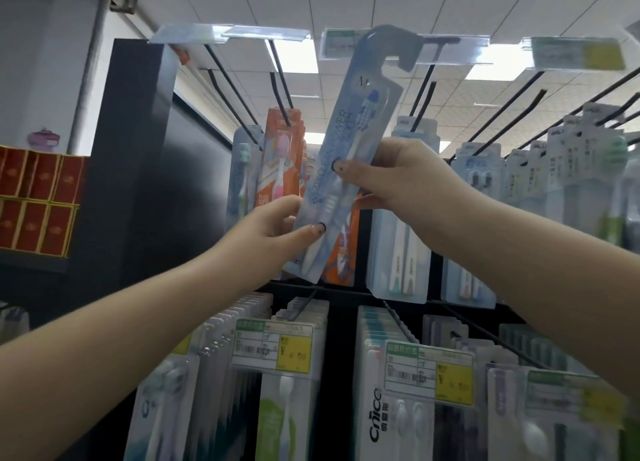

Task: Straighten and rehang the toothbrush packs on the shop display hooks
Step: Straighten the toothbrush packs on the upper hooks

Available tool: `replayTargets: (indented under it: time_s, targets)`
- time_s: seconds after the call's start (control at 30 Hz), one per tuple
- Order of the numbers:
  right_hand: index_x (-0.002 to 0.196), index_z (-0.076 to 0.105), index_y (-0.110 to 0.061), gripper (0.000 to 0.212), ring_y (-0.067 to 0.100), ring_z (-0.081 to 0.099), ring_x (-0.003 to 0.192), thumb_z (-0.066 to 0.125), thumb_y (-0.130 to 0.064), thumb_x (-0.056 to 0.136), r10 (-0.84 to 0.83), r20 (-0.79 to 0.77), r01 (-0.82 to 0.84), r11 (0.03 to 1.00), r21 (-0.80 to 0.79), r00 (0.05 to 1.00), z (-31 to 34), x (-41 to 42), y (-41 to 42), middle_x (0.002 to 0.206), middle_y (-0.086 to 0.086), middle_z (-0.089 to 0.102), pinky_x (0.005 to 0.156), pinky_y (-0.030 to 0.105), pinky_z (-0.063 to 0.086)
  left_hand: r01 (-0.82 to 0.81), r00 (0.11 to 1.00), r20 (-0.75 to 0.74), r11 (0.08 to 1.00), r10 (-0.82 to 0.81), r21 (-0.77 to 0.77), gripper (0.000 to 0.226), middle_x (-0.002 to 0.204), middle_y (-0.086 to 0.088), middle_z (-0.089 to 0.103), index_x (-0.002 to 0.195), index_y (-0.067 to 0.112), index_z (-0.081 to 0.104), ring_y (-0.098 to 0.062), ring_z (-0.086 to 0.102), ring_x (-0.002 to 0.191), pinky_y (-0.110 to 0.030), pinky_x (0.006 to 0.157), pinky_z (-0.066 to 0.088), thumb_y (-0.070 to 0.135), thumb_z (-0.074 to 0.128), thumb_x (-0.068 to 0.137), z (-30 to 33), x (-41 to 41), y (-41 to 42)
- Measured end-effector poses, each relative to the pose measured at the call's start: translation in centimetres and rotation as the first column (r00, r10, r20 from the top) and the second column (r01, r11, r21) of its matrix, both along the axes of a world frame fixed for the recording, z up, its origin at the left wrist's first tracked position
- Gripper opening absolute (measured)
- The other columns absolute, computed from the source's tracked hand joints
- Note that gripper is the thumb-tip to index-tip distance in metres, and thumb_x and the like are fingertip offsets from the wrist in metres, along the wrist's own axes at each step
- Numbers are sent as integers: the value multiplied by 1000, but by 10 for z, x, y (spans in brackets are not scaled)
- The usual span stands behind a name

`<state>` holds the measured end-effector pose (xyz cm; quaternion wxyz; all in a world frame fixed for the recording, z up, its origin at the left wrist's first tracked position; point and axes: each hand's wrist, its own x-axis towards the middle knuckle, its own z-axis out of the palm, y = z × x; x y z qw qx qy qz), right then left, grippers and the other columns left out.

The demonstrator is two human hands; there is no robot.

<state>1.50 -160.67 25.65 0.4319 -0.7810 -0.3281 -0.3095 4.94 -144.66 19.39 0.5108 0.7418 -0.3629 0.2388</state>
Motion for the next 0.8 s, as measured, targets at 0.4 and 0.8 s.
replayTargets:
  time_s: [0.4, 0.8]
  targets:
    - [111, 65, -11, 24, 17, 67, 94, 58, -21, 90, -21, 16, 23, 989, -149, 1000, -14, 6, 63, 104, 5, 70, 86, 34, 55, -84, 989, 90, 944, 118, -318, 33, 93, 12, 69, 104, 30, 55, 0, 66, 86, -20, 69, 54, 22, 71, 77, -23, 4, 17]
    - [127, 45, -15, 45, 14, 51, 99, 51, -40, 91, -91, -69, 70, 963, -261, 993, -21, 16, 96, 117, 2, 54, 72, 26, 43, -398, 916, -193, 856, 351, -329, 40, 85, -8, 65, 97, 14, 59, -17, 64, 77, -29, 60, 49, 42, 64, 68, -6, 29, 60]
